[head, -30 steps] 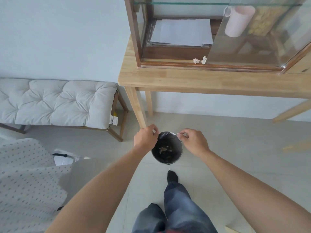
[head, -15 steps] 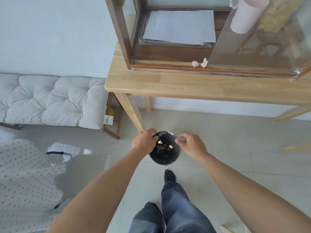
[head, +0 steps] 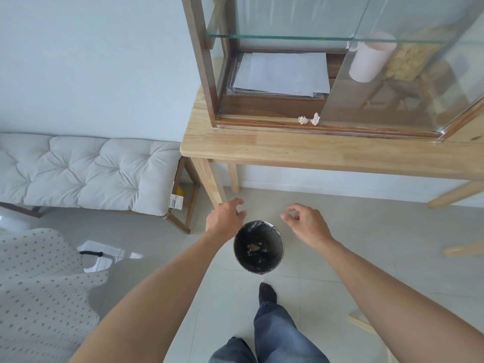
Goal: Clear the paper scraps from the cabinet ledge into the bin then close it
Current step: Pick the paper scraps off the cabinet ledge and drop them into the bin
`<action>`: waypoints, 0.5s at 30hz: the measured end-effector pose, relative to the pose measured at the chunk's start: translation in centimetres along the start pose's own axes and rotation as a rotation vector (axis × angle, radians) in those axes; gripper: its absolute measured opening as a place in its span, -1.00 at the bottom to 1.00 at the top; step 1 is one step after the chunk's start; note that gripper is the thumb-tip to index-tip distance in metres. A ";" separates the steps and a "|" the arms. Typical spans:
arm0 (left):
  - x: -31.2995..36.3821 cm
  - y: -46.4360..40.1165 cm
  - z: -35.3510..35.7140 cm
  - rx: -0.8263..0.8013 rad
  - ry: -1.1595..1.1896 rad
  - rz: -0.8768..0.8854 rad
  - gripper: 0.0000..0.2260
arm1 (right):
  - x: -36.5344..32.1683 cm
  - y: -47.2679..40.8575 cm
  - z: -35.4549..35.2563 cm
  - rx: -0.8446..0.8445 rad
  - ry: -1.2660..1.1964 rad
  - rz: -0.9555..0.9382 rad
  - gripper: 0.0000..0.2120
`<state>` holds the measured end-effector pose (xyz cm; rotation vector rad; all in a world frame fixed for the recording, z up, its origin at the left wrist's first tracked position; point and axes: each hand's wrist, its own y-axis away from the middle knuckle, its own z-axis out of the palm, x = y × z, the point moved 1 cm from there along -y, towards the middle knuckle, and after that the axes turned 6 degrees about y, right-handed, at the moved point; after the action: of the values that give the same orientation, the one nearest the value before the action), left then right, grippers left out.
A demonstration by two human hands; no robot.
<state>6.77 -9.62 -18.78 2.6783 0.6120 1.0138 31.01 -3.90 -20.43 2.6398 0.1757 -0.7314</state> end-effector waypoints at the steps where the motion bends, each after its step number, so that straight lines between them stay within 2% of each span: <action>1: 0.3 0.2 -0.6 0.009 0.004 0.013 -0.69 | -0.4 0.2 -0.4 0.017 -0.007 -0.006 -0.64; 15: 6.5 0.7 -9.1 0.139 0.019 0.241 -0.66 | -6.1 1.1 -9.8 0.261 -0.075 -0.106 -0.64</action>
<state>5.27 -6.89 -8.02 2.9224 0.3824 1.0942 30.66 -1.02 -9.19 2.8603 0.2133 -0.9443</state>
